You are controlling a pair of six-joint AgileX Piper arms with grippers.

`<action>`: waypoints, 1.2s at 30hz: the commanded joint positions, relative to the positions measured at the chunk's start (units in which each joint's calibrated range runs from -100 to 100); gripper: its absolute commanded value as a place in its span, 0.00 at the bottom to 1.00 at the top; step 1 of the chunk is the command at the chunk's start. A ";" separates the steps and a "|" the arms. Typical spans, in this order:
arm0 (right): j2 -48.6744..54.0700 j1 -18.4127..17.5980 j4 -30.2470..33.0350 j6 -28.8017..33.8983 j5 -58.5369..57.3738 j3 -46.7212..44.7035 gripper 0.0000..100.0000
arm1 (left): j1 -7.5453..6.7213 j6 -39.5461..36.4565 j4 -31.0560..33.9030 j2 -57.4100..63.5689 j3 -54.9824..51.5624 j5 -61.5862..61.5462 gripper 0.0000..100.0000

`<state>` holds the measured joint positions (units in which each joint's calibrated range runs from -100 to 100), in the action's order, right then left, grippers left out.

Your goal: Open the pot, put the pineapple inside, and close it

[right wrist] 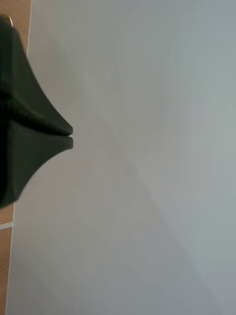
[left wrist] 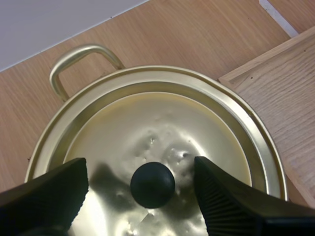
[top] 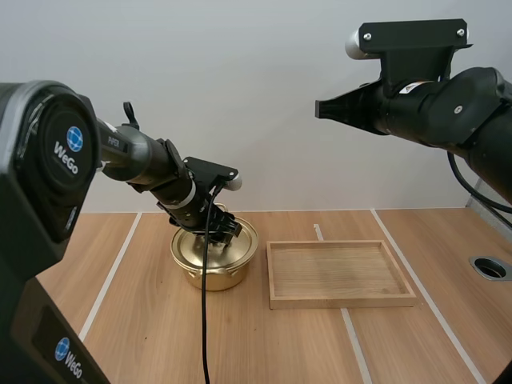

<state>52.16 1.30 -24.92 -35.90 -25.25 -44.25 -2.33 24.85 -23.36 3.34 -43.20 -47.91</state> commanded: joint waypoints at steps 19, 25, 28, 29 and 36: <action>0.66 0.23 0.01 -0.28 -0.03 0.26 0.00 | -0.10 -3.00 -0.60 7.75 7.88 -8.39 0.81; 0.66 0.23 0.01 -0.28 -0.03 0.26 0.00 | -0.10 -2.86 -2.95 14.62 11.07 -8.39 0.42; 0.66 0.23 0.01 -0.28 -0.03 0.26 0.00 | -0.10 -2.78 -2.95 17.83 12.41 -8.39 0.43; 0.66 0.23 0.01 -0.28 -0.03 0.26 0.00 | -0.10 -2.78 -2.85 18.63 12.53 -8.39 0.43; 0.66 0.23 0.01 -0.28 -0.03 0.26 0.00 | -0.10 -2.77 -2.73 24.50 12.53 -7.87 0.00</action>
<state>52.16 1.30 -24.92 -35.90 -25.46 -44.25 -2.33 22.28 -25.15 25.79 -31.16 -56.62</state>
